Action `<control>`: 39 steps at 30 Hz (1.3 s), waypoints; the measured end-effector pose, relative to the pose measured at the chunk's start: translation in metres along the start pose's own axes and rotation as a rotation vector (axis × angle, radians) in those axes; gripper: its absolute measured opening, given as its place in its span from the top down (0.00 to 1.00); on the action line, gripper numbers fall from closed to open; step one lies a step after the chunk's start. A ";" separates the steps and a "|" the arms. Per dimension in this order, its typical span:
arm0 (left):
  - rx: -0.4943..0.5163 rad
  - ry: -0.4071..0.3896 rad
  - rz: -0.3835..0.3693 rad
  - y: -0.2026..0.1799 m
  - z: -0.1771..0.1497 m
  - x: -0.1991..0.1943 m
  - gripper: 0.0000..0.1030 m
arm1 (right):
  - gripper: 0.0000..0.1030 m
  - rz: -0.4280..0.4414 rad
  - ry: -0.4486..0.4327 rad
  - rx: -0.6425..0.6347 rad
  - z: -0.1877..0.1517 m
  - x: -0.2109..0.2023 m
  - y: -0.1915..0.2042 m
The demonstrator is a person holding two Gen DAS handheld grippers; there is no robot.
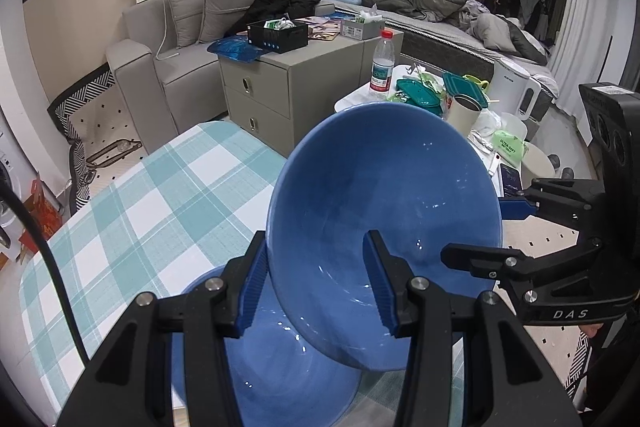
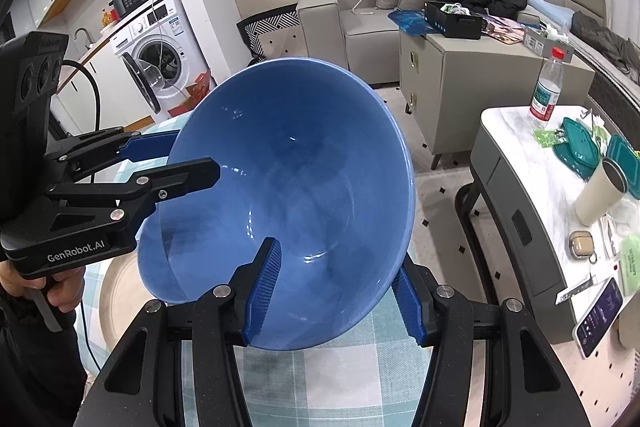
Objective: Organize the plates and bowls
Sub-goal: 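Lift the gripped blue bowls and carry them with both tools toward the beige plates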
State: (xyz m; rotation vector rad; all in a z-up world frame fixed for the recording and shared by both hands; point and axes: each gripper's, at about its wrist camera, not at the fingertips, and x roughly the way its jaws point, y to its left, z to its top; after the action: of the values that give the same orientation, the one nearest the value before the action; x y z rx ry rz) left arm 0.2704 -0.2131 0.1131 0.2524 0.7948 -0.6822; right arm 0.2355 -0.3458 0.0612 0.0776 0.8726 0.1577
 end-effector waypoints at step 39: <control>-0.135 0.020 0.134 0.067 -0.052 -0.045 0.55 | 0.45 0.136 0.046 -0.167 0.022 0.031 0.084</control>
State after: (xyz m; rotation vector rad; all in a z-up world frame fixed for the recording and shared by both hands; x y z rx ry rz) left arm 0.2614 -0.1180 0.1073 0.1884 0.8316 -0.4986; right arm 0.2627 -0.2577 0.0629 -0.0227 0.8973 0.3599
